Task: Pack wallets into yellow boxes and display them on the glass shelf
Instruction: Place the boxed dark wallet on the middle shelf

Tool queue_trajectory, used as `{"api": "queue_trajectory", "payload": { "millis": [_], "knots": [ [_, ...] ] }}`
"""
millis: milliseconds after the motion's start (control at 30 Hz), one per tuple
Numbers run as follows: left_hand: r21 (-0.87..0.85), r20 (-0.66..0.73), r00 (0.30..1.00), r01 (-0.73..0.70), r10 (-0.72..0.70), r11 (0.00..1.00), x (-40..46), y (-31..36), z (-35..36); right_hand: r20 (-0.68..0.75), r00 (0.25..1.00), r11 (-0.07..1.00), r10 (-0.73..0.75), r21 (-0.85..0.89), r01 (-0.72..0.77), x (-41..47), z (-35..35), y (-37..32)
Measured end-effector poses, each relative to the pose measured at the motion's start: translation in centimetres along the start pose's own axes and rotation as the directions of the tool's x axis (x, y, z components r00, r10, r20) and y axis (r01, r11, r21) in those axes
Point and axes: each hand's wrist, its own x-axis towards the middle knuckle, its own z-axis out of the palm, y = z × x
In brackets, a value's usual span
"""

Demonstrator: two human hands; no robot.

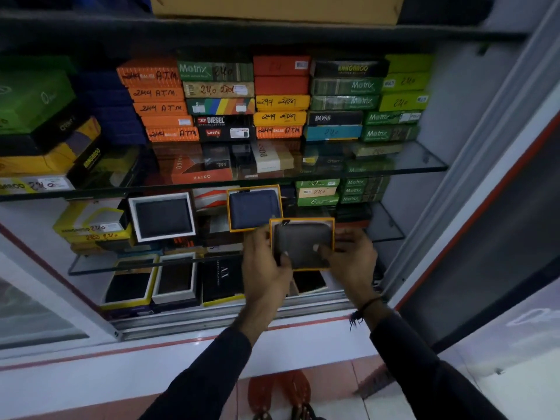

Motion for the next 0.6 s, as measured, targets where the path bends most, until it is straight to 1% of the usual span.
{"api": "queue_trajectory", "payload": {
  "millis": [67, 100, 167, 233, 300, 367, 467, 533, 600],
  "knots": [
    [0.026, -0.026, 0.999, -0.036, 0.036, 0.999, 2.3, 1.9, 1.4, -0.075, 0.994, 0.997, -0.08, -0.001, 0.08, 2.5, -0.5, -1.1],
    [0.044, -0.029, 0.998, -0.047, 0.048, 0.998, 3.6, 2.8, 2.2, -0.095, 0.992, 0.996, -0.084, 0.011, 0.085, 3.9, -0.6, -1.5],
    [0.077, -0.003, 0.998, -0.059, 0.059, 0.995, 5.8, 4.0, 4.0, -0.113, 0.992, 0.998, -0.05, 0.027, 0.054, 6.5, -0.4, -2.1],
    [0.134, 0.039, 0.999, -0.043, 0.038, 0.99, 7.7, 4.7, 5.7, -0.141, 0.989, 0.999, -0.039, -0.027, 0.036, 8.8, 0.0, -1.9],
    [0.199, 0.098, 0.995, -0.032, 0.012, 0.979, 8.8, 4.5, 6.9, -0.128, 0.991, 0.997, -0.049, -0.062, 0.041, 10.2, 0.7, -1.2],
    [0.244, 0.129, 0.991, -0.055, 0.023, 0.968, 9.5, 4.0, 7.9, -0.1, 0.994, 0.998, -0.042, -0.045, 0.038, 11.1, 1.4, -0.2],
    [0.238, 0.132, 0.99, -0.084, 0.053, 0.968, 9.7, 3.3, 8.4, -0.095, 0.995, 1.0, -0.03, -0.003, 0.03, 11.5, 1.7, 0.4],
    [0.233, 0.137, 0.986, -0.121, 0.09, 0.965, 9.3, 3.1, 8.0, -0.125, 0.99, 0.998, -0.065, -0.016, 0.063, 10.9, 1.3, 0.3],
    [0.207, 0.129, 0.975, -0.203, 0.179, 0.957, 8.2, 2.9, 7.0, -0.149, 0.98, 0.991, -0.129, -0.064, 0.12, 9.3, 0.5, 0.1]
  ]
}}
